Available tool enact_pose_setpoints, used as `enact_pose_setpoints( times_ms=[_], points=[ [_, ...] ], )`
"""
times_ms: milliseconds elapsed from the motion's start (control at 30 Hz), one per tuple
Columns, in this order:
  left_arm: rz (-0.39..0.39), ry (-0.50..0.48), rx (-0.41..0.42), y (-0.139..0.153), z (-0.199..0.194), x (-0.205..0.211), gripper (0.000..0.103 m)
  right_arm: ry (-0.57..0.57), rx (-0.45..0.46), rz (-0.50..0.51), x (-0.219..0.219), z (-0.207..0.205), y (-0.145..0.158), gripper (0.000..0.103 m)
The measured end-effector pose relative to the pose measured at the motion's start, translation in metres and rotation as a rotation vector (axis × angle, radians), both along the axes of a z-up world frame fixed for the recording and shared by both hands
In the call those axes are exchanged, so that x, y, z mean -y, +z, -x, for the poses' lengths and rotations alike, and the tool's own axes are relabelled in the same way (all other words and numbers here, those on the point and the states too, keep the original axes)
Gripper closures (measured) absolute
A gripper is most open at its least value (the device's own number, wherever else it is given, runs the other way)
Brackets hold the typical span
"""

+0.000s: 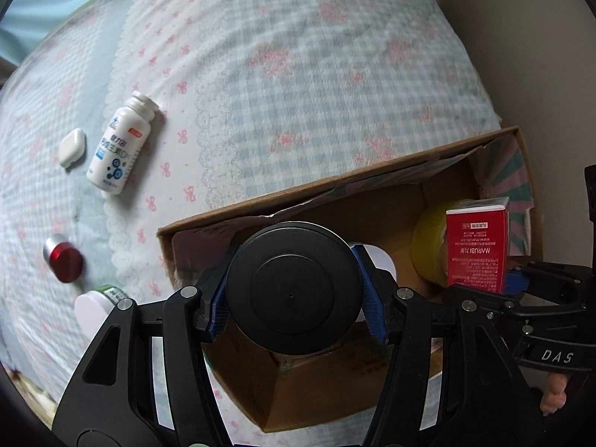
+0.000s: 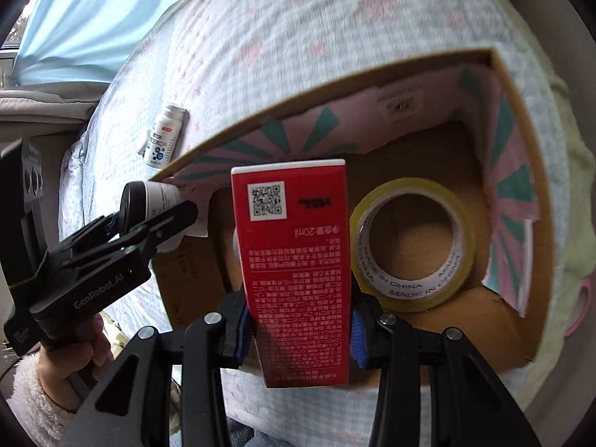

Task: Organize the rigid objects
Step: 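Carry the black-lidded jar in the left tool while the right tool carries the red carton to the box, then open the left tool over the box while the right tool releases the red carton inside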

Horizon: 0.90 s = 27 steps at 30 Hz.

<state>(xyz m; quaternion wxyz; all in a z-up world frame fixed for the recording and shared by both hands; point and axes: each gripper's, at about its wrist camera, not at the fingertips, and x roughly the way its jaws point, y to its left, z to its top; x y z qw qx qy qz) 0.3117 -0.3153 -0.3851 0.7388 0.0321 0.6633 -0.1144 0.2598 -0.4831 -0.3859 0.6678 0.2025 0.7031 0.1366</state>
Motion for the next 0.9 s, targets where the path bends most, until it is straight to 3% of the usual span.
enact_pose_setpoints(
  times_ms=[167, 233, 267, 300, 333, 767, 900],
  points=[
    [-0.017, -0.039, -0.017, -0.003, -0.004, 0.006, 0.048, 0.001, 0.024, -0.029, -0.002, 0.003, -0.004, 0.063],
    [-0.010, -0.050, -0.004, 0.004, -0.003, 0.006, 0.028, 0.001, 0.041, -0.017, -0.001, 0.004, -0.005, 0.058],
    [-0.006, -0.050, 0.007, 0.008, -0.003, 0.005, 0.000, -0.009, 0.053, -0.005, 0.001, 0.005, -0.003, 0.043],
    [-0.005, -0.049, 0.027, 0.015, -0.003, 0.004, 0.000, -0.026, 0.073, 0.011, 0.005, 0.007, 0.001, 0.029],
    [-0.011, -0.049, 0.045, 0.021, -0.003, 0.002, 0.000, -0.035, 0.098, 0.017, 0.009, 0.010, 0.006, 0.000],
    [-0.035, 0.005, 0.068, 0.048, 0.012, -0.027, 0.000, 0.002, 0.230, 0.058, 0.019, 0.021, 0.026, 0.000],
    [-0.021, 0.018, 0.083, 0.060, 0.020, -0.032, 0.000, 0.062, 0.234, 0.160, 0.017, 0.016, 0.035, 0.000]
  ],
)
